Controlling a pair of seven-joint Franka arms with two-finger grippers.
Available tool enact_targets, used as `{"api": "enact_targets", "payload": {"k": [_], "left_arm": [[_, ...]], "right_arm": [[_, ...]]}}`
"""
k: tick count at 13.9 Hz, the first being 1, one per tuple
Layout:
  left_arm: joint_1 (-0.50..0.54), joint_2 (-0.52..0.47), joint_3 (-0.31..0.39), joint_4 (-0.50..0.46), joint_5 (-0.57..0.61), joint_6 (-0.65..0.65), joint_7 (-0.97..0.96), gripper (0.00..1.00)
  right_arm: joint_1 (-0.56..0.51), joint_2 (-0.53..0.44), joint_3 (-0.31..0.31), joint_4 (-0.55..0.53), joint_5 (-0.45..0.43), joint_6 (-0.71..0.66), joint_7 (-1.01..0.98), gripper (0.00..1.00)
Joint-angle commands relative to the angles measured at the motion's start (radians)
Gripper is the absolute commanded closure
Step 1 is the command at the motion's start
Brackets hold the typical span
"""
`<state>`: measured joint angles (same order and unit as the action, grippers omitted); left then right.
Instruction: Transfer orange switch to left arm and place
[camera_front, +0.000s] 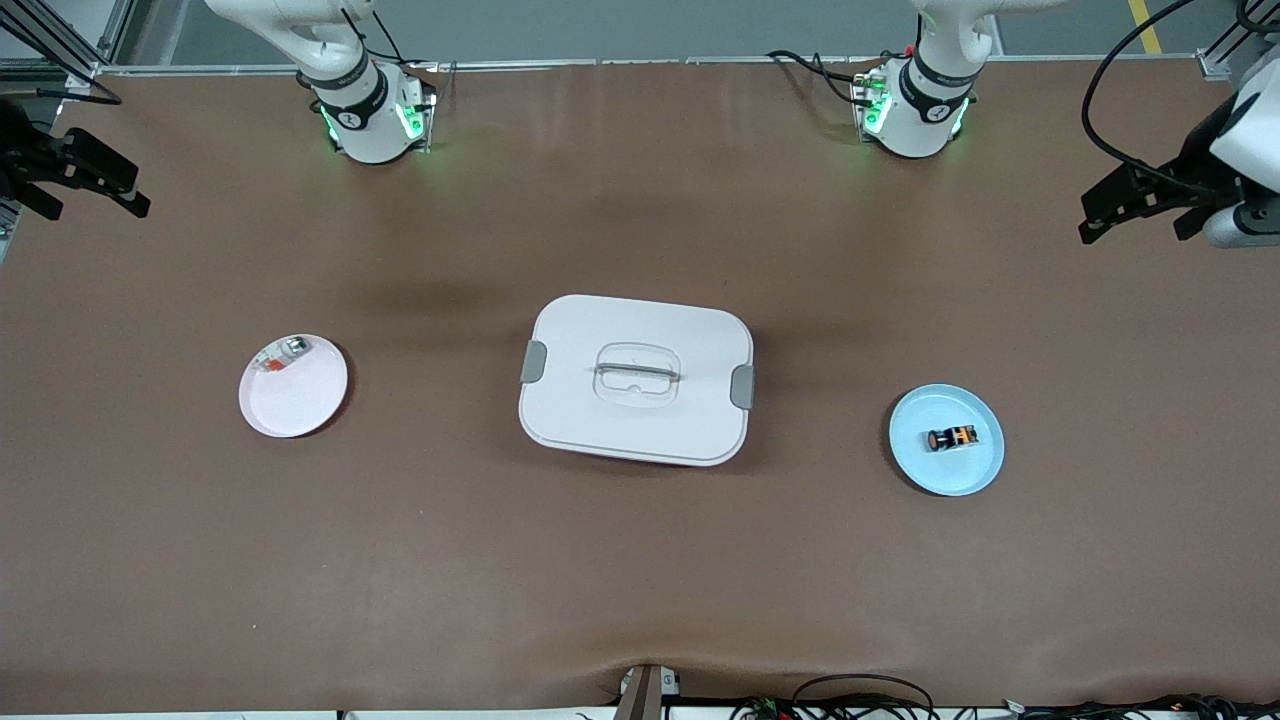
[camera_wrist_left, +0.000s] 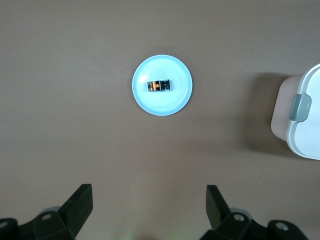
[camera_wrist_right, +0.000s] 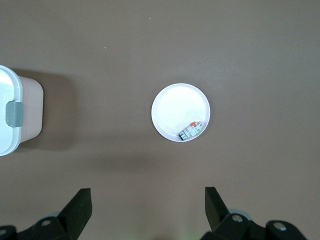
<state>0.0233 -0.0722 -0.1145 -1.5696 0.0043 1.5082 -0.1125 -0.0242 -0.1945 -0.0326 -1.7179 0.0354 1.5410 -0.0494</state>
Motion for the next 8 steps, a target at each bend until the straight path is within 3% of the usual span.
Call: {"api": "enact_targets", "payload": {"k": [1,8], "left_arm": [[-0.034,-0.034,0.033,-0.027,0.003,-0.002,0.013,0.00],[-0.022,-0.021,0.033,-0.012,0.005,-0.014,0.059,0.00]], "right_arm": [[-0.013,0.013,0.011,0.027,-0.014,-0.018,0.000,0.00],[-0.011,0.013,0.011,0.027,-0.014,-0.018,0.000,0.00]]}}
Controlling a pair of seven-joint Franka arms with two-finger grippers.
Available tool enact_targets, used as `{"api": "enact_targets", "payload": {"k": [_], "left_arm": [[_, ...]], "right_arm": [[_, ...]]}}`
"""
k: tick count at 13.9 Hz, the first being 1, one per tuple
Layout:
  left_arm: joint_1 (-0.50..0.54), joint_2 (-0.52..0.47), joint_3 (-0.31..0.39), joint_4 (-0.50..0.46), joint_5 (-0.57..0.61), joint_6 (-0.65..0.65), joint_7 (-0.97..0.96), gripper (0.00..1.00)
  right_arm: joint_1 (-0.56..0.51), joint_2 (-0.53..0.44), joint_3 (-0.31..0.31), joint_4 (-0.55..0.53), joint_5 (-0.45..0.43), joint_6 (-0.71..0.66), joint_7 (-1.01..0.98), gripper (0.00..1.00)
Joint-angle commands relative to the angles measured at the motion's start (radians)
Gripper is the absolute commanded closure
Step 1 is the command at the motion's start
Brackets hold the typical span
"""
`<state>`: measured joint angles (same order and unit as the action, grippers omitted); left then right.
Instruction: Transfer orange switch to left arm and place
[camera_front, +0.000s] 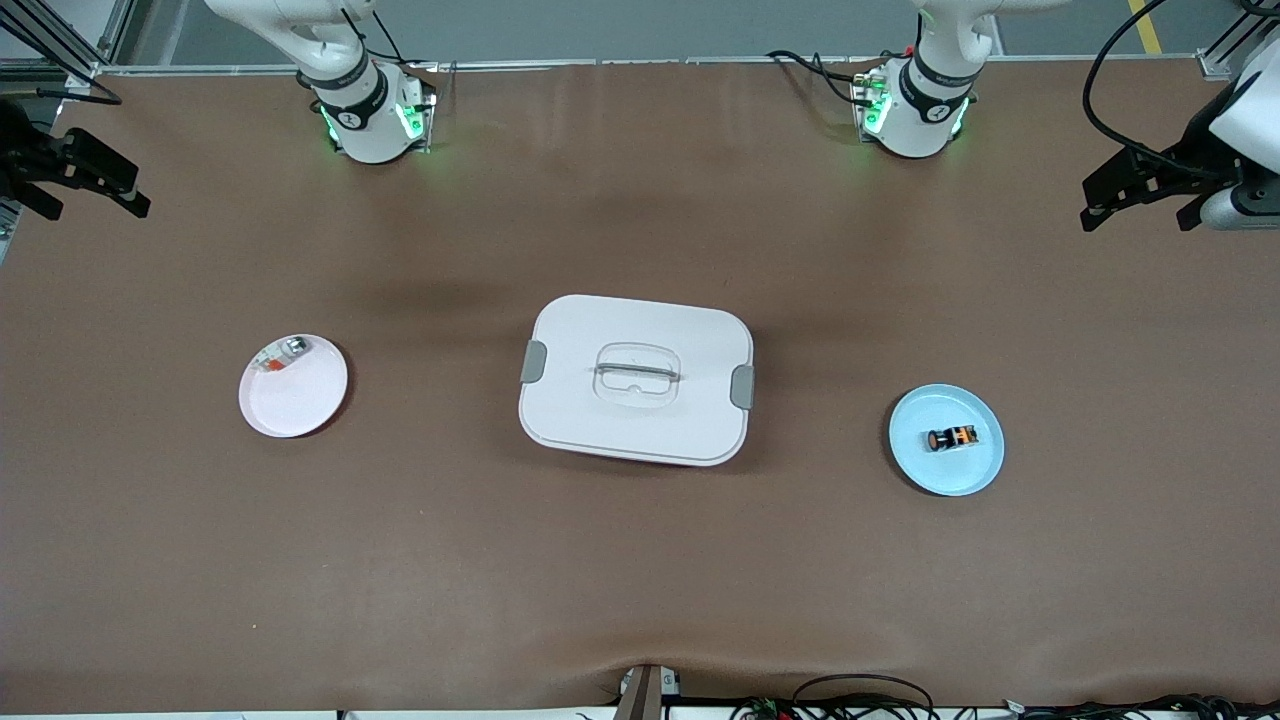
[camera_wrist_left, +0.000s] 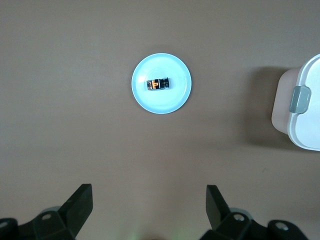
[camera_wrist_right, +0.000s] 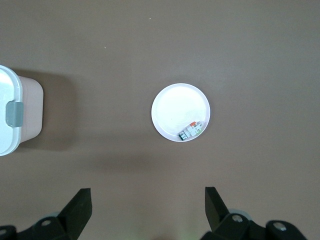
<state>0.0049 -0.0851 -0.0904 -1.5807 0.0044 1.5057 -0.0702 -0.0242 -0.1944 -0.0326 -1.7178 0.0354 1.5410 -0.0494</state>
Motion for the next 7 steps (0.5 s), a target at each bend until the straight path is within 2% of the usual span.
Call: {"api": "enact_targets", "payload": {"k": [1,7], "left_arm": [[0.001,-0.005,0.011,0.005,0.005,-0.012,0.016,0.00],[0.014,0.022,0.011,0.039,0.005,-0.022,0.016,0.00]], "right_arm": [[-0.013,0.013,0.011,0.027,-0.014,-0.018,0.000,0.00],[-0.011,0.013,0.011,0.027,-0.014,-0.018,0.000,0.00]]}}
